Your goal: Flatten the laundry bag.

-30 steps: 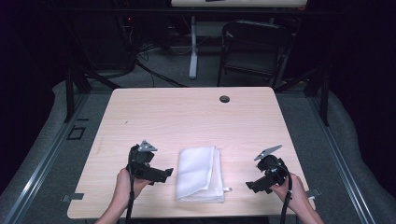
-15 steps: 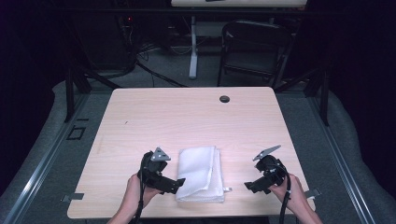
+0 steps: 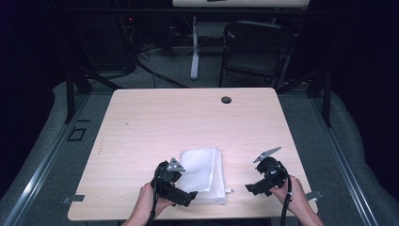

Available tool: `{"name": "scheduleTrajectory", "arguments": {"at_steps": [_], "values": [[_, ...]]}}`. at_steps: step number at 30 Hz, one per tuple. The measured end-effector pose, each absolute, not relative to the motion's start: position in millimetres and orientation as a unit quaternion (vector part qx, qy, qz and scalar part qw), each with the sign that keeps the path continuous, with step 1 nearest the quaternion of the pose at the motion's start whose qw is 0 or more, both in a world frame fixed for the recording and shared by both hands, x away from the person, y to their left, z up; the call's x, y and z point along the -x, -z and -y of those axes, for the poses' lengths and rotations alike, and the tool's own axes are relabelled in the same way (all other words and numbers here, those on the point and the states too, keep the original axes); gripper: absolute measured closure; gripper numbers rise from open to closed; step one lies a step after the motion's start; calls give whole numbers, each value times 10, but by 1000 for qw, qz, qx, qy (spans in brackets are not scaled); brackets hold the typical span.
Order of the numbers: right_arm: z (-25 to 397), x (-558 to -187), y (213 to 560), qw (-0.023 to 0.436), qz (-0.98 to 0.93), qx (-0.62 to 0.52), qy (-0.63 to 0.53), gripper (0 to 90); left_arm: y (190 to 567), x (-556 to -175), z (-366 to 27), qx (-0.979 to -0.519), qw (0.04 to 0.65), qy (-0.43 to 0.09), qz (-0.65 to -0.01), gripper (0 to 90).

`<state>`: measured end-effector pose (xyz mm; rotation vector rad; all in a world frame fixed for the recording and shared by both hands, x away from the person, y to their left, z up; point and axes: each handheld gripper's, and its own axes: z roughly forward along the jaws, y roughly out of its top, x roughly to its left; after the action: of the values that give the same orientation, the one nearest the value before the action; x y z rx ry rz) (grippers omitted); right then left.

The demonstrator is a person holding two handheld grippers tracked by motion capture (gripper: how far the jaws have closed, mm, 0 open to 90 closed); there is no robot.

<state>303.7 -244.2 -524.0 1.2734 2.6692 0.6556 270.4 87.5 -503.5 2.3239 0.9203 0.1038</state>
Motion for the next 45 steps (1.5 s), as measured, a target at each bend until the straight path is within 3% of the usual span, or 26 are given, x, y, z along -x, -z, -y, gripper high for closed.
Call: {"name": "scheduleTrajectory", "arguments": {"at_steps": [15, 18, 24, 39, 45], "values": [[2405, -3042, 5257, 49, -880, -419, -217, 38, 5151, -2663, -589, -889, 305, -61, -336, 9], [2394, -3042, 5257, 48, -880, -419, -216, 40, 5162, -2660, -545, -889, 308, -70, -332, 46], [2390, -3042, 5256, 49, -882, -417, -214, 45, 5199, -2676, -547, -892, 315, -58, -319, 210], [2332, -3028, 5243, 43, -884, -408, -225, 95, 5183, -2657, -640, -883, 358, -38, -301, 841], [2323, -3035, 5227, 45, -874, -417, -245, 198, 5125, -2641, -729, -870, 379, -45, -311, 879]]}}
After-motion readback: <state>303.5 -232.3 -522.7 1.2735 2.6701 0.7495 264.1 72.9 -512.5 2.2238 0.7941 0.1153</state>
